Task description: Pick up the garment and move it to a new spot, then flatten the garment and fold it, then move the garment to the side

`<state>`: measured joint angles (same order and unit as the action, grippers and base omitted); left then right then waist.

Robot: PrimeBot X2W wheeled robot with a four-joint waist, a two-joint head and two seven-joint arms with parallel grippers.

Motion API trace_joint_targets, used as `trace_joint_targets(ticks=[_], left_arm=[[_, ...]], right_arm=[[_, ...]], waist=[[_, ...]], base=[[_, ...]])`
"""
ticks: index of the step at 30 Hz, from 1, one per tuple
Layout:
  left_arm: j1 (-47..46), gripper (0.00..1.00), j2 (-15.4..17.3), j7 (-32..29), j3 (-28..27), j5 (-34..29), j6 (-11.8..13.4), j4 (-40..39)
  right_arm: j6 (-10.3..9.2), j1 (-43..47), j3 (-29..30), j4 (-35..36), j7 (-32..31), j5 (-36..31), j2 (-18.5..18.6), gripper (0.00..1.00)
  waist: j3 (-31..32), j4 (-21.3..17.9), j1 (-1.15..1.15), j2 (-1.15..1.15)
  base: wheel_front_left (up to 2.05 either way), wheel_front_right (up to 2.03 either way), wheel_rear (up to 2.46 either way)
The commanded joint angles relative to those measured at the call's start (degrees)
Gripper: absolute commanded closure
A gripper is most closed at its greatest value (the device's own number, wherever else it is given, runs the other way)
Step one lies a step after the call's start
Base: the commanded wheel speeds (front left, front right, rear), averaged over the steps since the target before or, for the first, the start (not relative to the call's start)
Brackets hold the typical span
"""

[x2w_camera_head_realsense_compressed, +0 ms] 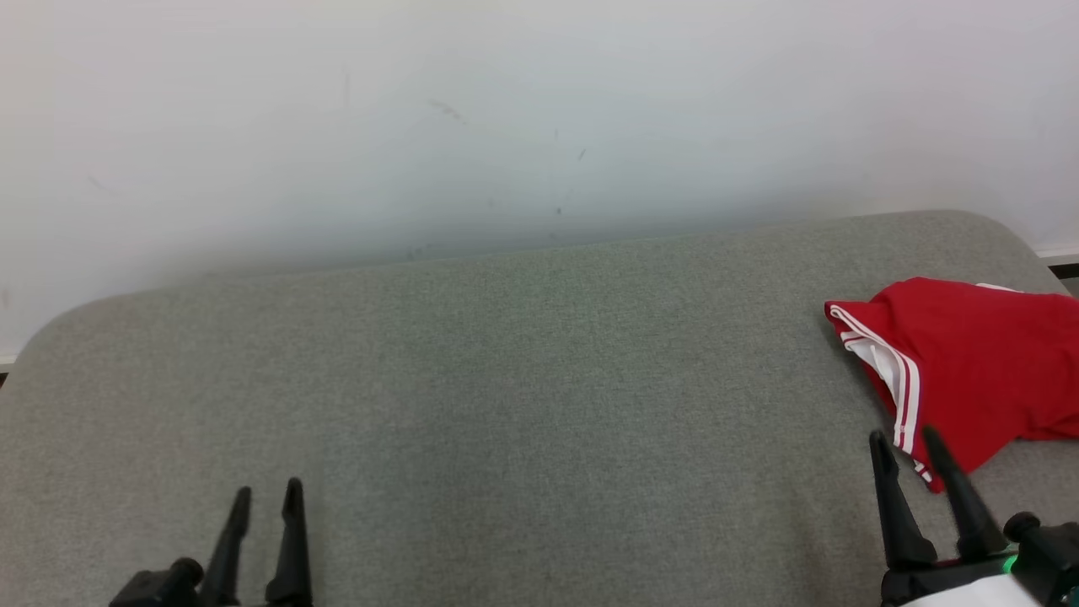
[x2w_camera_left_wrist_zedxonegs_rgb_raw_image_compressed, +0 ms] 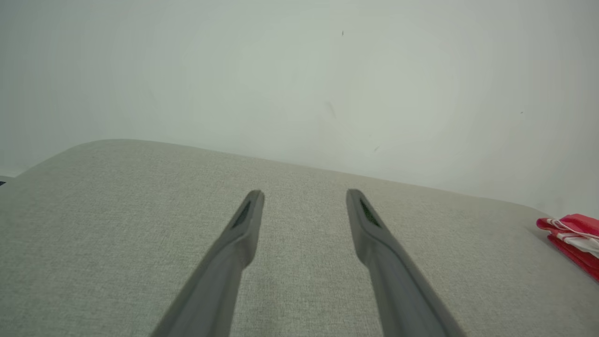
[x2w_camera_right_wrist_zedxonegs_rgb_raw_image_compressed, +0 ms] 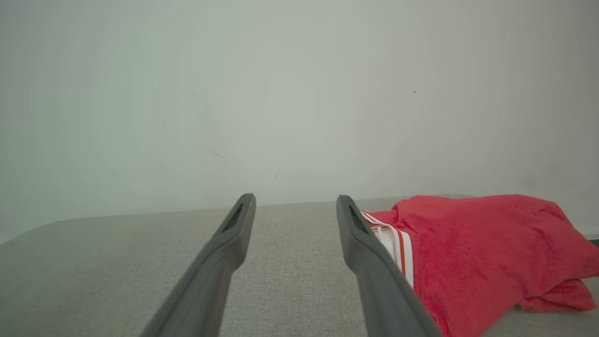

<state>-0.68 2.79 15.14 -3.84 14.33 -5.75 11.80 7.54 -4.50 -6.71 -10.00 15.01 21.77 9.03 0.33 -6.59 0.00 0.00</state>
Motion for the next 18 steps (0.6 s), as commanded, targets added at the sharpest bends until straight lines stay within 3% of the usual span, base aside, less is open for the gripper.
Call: trace_joint_targets(ticks=[1, 4, 18], left_arm=[[-0.07, 1.00, -0.02, -0.08, -0.05, 0.13, -0.02, 0.20], [0.13, 1.00, -0.34, -0.48, -0.08, 0.95, -0.03, 1.69], [-1.01, 1.00, -0.23, -4.45, -0.54, 15.44, -0.36, 1.71]], right_arm=[[0.00, 0.08, -0.01, -0.09, -0.03, 0.10, -0.06, 1.00], [0.00, 0.90, -0.19, -1.21, -0.34, 0.91, -0.48, 1.00], [-0.01, 0.33, 2.04, -1.68, -4.04, 14.25, -1.26, 1.00]], waist=[[0.00, 0.00, 0.00, 0.00], [-0.01, 0.05, 0.00, 0.00], [-0.06, 0.79, 0.00, 0.00]], base=[[0.00, 0.00, 0.00], [0.00, 0.00, 0.00], [0.00, 0.00, 0.00]])
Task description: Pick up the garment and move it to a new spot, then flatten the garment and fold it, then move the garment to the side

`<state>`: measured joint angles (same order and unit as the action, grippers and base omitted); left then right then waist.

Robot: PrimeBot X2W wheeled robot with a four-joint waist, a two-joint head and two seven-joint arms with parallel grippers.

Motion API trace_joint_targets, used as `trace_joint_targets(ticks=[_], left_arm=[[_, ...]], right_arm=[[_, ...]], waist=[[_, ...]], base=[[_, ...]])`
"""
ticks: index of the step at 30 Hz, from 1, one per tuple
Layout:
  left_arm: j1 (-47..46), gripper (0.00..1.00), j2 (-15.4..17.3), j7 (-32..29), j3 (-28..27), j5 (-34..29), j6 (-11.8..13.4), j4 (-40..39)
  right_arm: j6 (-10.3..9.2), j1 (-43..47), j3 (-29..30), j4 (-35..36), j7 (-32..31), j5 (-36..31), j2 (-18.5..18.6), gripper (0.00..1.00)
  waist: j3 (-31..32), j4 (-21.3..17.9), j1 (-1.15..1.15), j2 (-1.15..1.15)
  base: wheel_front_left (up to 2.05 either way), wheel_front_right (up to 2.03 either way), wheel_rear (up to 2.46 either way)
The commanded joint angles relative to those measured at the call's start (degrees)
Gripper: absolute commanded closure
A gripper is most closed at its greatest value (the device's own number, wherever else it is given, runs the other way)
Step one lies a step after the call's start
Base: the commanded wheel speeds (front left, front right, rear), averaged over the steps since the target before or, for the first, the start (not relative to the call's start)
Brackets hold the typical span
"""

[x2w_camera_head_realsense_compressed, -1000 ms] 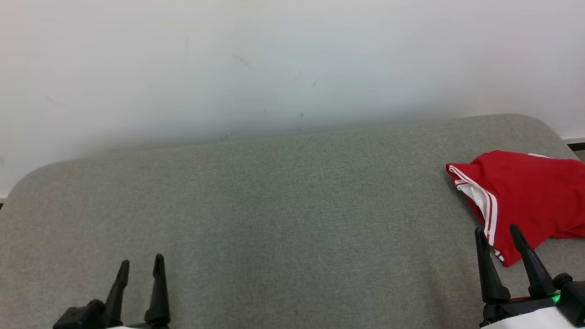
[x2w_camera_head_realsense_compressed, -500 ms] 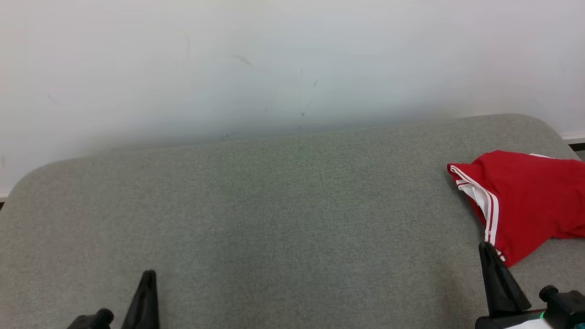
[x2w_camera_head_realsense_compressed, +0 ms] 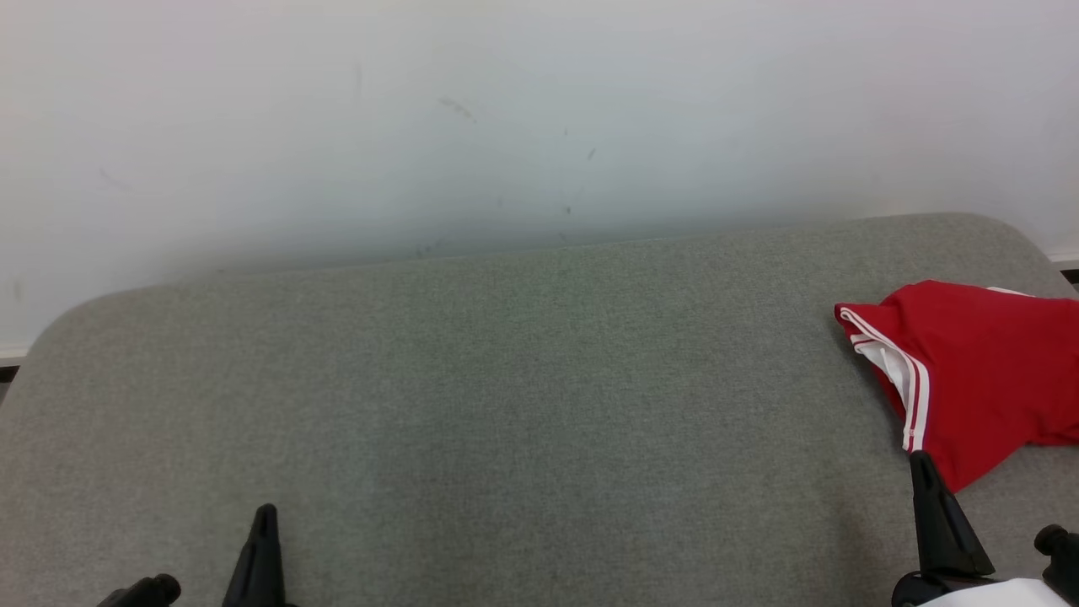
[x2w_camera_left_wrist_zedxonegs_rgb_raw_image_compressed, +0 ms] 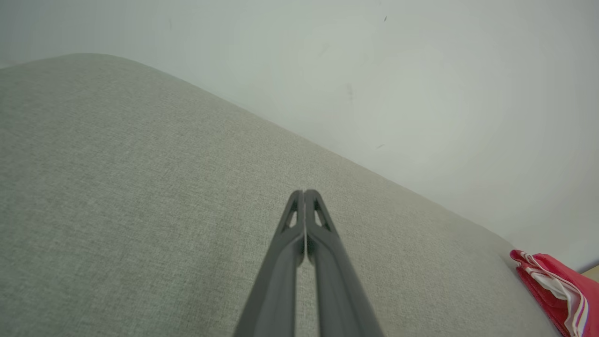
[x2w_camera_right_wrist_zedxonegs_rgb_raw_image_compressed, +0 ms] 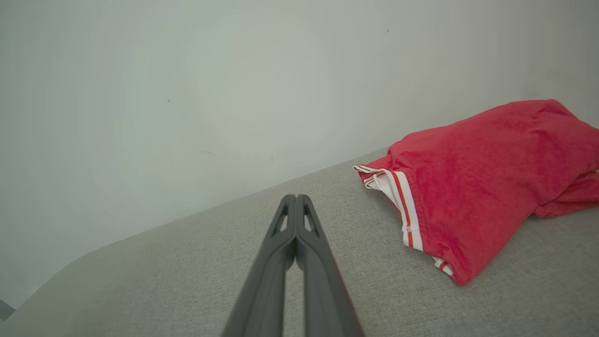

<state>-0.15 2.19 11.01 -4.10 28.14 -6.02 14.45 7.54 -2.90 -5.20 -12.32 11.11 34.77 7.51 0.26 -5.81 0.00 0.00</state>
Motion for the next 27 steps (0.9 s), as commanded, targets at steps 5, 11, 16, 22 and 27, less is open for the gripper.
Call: trace_joint_targets(ticks=[5, 11, 16, 22, 27], left_arm=[[-1.84, 1.00, 0.40, -1.52, -0.38, 6.21, -0.21, -1.00], [-2.24, 1.00, 0.44, -2.91, -0.54, 11.42, -0.35, -1.00], [-2.57, 1.00, 0.48, -4.04, -0.69, 15.51, -0.45, -0.99], [-2.90, 1.00, 0.52, -5.31, -0.86, 20.02, -0.54, -0.96], [-3.22, 1.00, 0.56, -6.31, -0.99, 23.62, -0.63, -0.94]], right_arm=[[-0.02, -1.47, 1.27, 0.49, -1.35, 5.47, -0.02, 1.00], [-0.02, -1.69, 2.10, 0.33, -2.71, 10.23, -0.35, 1.00], [-0.02, -1.85, 2.78, 0.19, -3.79, 13.95, -0.62, 1.00], [-0.03, -2.05, 3.54, 0.03, -5.01, 18.12, -0.91, 1.00], [-0.03, -2.22, 4.15, -0.10, -5.98, 21.39, -1.13, 1.00]], waist=[[-0.02, 0.28, 0.00, 0.00], [-0.04, 0.60, 0.00, 0.00], [-0.06, 0.86, 0.00, 0.00], [-0.09, 1.17, 0.00, 0.00], [-0.11, 1.44, 0.00, 0.00]], base=[[0.00, 0.00, 0.00], [0.00, 0.00, 0.00], [0.00, 0.00, 0.00], [0.00, 0.00, 0.00], [0.00, 0.00, 0.00]])
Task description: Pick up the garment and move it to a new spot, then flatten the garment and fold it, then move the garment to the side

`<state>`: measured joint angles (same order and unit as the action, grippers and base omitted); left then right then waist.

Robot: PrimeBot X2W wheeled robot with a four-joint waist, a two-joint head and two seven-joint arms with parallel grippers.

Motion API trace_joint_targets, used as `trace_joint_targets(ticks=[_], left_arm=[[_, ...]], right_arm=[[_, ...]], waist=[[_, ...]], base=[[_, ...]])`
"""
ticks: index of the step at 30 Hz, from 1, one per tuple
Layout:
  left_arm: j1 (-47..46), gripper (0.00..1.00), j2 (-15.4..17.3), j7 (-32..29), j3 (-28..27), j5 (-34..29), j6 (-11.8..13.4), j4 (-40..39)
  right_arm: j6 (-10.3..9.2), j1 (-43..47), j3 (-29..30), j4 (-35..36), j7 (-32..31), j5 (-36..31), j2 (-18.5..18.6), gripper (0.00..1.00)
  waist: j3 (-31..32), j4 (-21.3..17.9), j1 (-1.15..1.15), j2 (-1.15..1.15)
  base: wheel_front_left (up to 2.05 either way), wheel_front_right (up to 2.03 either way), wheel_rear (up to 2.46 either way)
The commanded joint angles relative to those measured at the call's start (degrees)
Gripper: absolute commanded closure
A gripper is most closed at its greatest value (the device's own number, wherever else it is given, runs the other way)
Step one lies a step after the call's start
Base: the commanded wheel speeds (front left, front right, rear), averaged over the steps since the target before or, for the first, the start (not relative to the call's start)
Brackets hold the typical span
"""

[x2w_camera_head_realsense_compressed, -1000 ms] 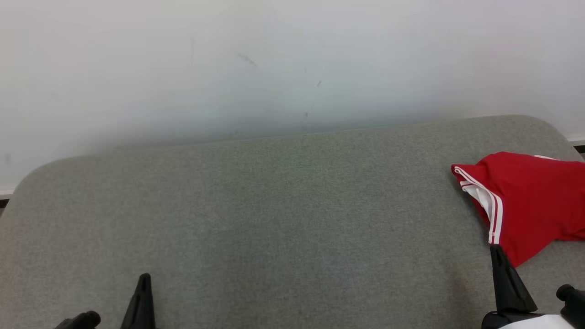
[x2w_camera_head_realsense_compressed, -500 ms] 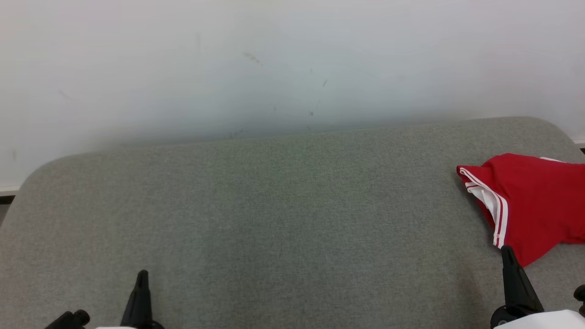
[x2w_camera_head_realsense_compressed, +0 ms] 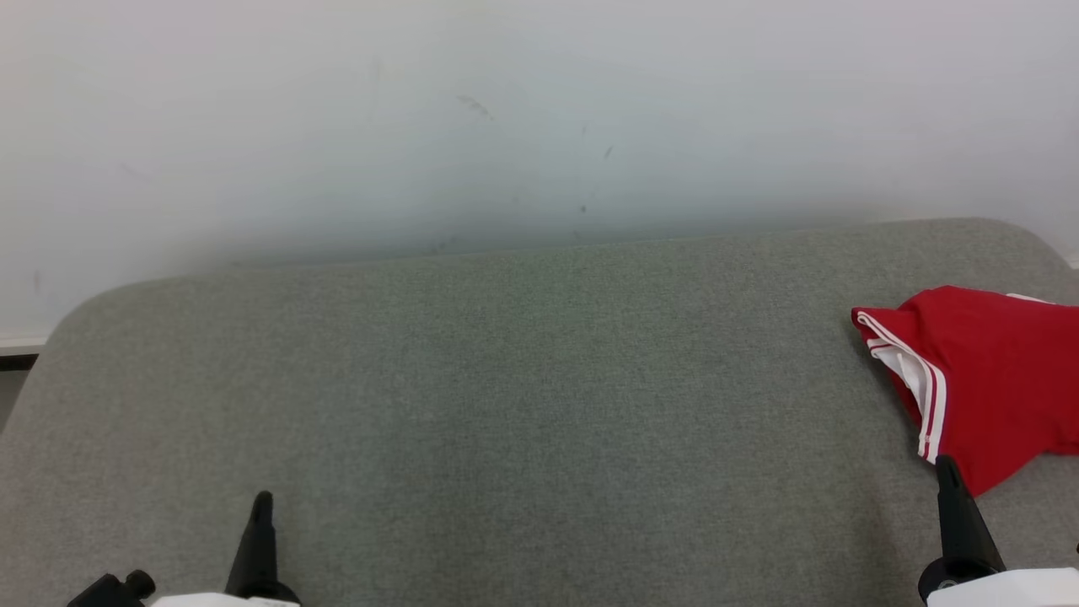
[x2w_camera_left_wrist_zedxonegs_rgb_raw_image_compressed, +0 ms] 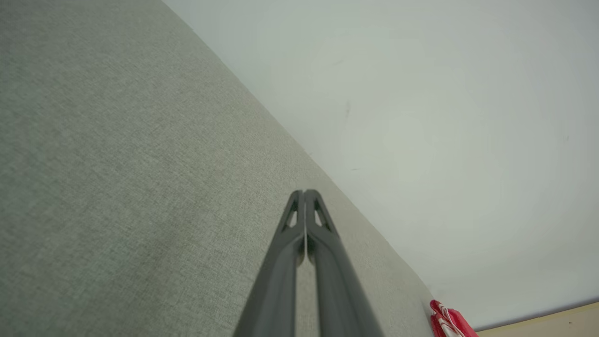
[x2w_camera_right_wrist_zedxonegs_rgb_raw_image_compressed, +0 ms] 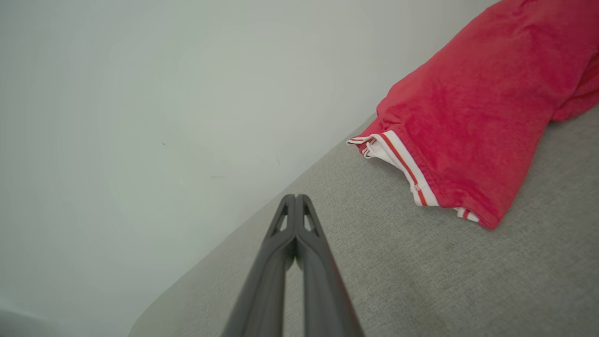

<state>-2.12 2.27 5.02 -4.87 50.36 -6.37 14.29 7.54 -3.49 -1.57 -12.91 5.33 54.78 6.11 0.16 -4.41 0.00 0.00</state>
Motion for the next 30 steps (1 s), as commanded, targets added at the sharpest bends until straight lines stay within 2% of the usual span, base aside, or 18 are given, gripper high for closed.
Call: trace_joint_targets(ticks=[1, 30], left_arm=[[-1.31, 1.00, 0.48, -0.51, -0.25, 2.06, -0.30, -0.76], [-2.72, 1.00, 0.63, -5.27, -0.93, 19.08, -0.70, -0.61]], right_arm=[[-0.03, -1.66, 0.63, 0.47, -0.38, 1.98, 0.22, 1.00], [-0.06, -2.24, 3.65, -0.19, -5.14, 17.35, -1.09, 1.00]], waist=[[-0.01, 0.09, 0.00, 0.00], [-0.12, 1.56, 0.00, 0.00]], base=[[0.00, 0.00, 0.00], [0.00, 0.00, 0.00]])
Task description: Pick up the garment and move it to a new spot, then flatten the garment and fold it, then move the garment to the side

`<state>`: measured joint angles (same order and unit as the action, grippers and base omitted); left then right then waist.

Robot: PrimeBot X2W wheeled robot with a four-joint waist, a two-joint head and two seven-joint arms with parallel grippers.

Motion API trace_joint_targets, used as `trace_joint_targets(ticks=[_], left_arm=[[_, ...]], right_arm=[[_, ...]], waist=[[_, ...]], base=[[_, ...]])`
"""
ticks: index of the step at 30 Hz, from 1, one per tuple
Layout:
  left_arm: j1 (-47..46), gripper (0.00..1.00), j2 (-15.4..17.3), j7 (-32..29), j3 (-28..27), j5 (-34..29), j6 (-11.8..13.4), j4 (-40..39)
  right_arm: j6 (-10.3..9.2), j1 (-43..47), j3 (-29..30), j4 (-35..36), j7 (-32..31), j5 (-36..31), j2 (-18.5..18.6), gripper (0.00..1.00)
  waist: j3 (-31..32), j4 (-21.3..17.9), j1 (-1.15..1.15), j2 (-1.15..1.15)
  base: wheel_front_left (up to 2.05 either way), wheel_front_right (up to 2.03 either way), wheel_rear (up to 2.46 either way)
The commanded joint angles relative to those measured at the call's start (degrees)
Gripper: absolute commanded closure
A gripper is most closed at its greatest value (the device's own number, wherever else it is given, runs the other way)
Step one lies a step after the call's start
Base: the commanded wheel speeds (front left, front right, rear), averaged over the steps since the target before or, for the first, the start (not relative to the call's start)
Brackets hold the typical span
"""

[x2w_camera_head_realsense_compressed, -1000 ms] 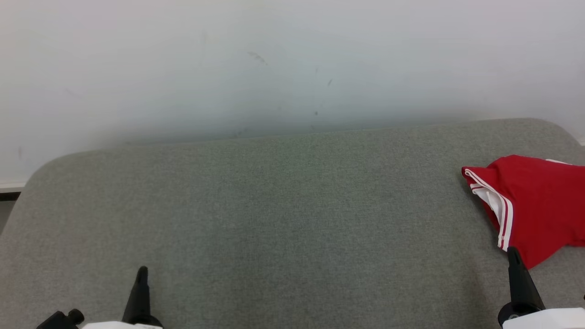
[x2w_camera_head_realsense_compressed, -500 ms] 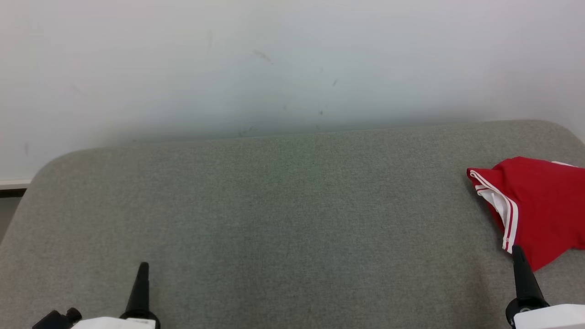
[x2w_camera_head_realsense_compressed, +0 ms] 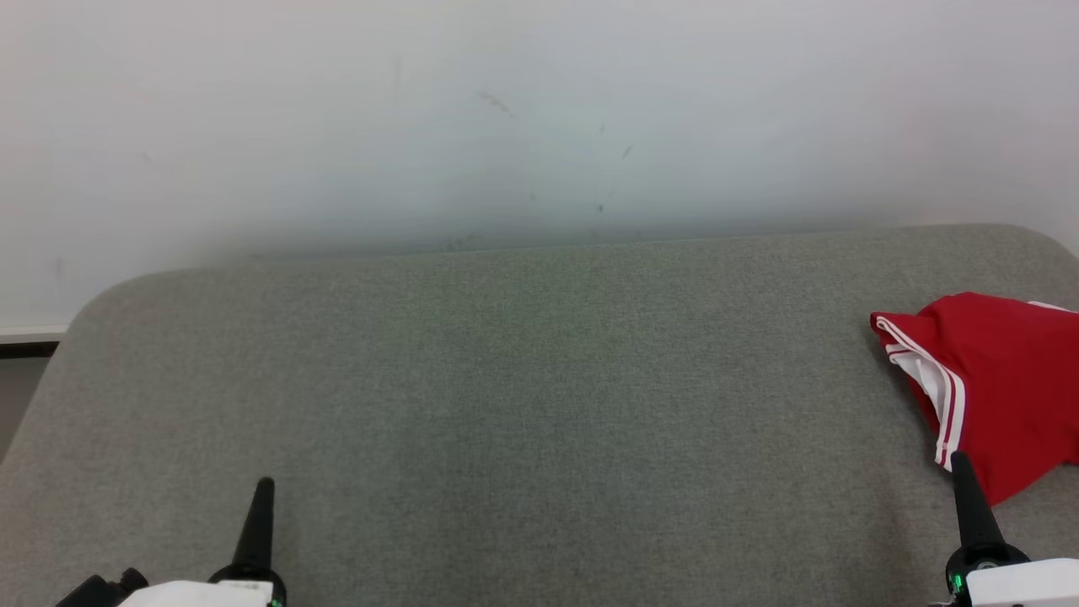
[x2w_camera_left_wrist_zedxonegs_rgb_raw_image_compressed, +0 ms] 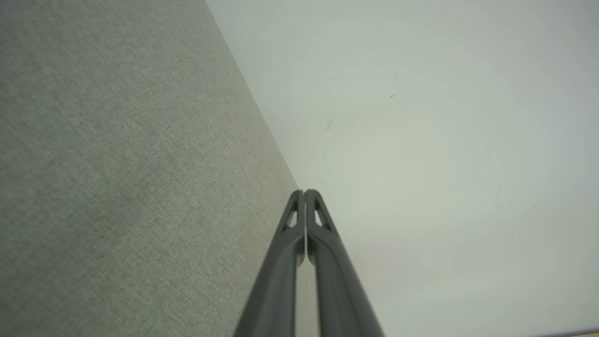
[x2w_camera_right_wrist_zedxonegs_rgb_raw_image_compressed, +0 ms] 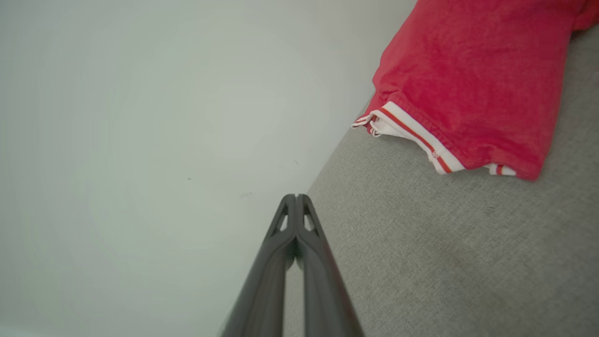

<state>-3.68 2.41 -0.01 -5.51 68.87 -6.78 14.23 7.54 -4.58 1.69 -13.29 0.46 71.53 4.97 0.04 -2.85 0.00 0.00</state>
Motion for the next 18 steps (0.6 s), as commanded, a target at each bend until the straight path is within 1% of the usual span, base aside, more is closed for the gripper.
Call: trace_joint_targets(ticks=[1, 18], left_arm=[[-1.20, 1.00, 0.50, -0.45, -0.31, 1.07, -0.31, -0.55], [-1.80, 1.00, 0.56, -2.71, -0.63, 9.59, -0.48, -0.44]], right_arm=[[-0.06, -1.18, 0.48, 0.16, -0.43, 1.09, 0.01, 1.00], [-0.07, -1.50, 2.03, -0.17, -2.80, 8.63, -0.59, 1.00]], waist=[[-0.01, 0.05, 0.00, 0.00], [-0.08, 0.95, 0.00, 0.00]], base=[[0.00, 0.00, 0.00], [0.00, 0.00, 0.00]])
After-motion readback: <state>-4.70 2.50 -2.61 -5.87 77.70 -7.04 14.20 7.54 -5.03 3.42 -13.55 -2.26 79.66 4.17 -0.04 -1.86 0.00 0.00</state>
